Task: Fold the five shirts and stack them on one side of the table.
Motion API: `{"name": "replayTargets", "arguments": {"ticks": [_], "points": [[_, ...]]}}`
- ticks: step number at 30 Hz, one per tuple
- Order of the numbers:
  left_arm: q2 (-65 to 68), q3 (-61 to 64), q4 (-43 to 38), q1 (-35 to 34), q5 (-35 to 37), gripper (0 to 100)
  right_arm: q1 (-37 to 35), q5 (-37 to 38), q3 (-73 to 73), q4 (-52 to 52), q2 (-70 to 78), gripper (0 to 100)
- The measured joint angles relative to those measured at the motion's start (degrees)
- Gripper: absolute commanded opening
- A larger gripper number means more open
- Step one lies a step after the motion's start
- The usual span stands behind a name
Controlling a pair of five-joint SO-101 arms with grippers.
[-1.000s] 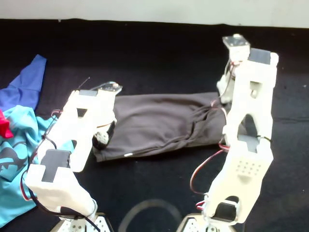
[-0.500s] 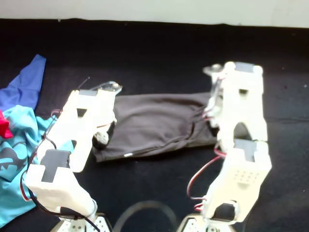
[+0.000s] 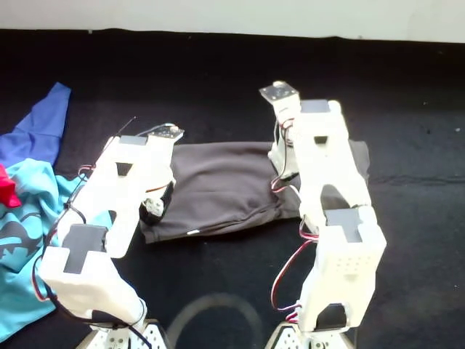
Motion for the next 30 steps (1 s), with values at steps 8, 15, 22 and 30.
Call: {"name": "replayTargets", "arguments": {"ticks": [8,15,22,30], "points": [[0.00,0.00,0.00,0.00,0.00,1,-0.09,0.00,1.93,3.69,-1.23,0.6],[-1.23,-7.12,7.47,-0.09,0.97,1,2.55,0.00,-0.53,5.89,-14.33,0.6],[-7.38,-20.13,19.08,-1.93,2.02,7,6.86,0.00,-0.53,11.69,-24.53,0.6],[3.60,-26.20,19.60,-9.05,4.40,21,12.92,0.00,-0.53,21.80,-34.73,0.6]]}}
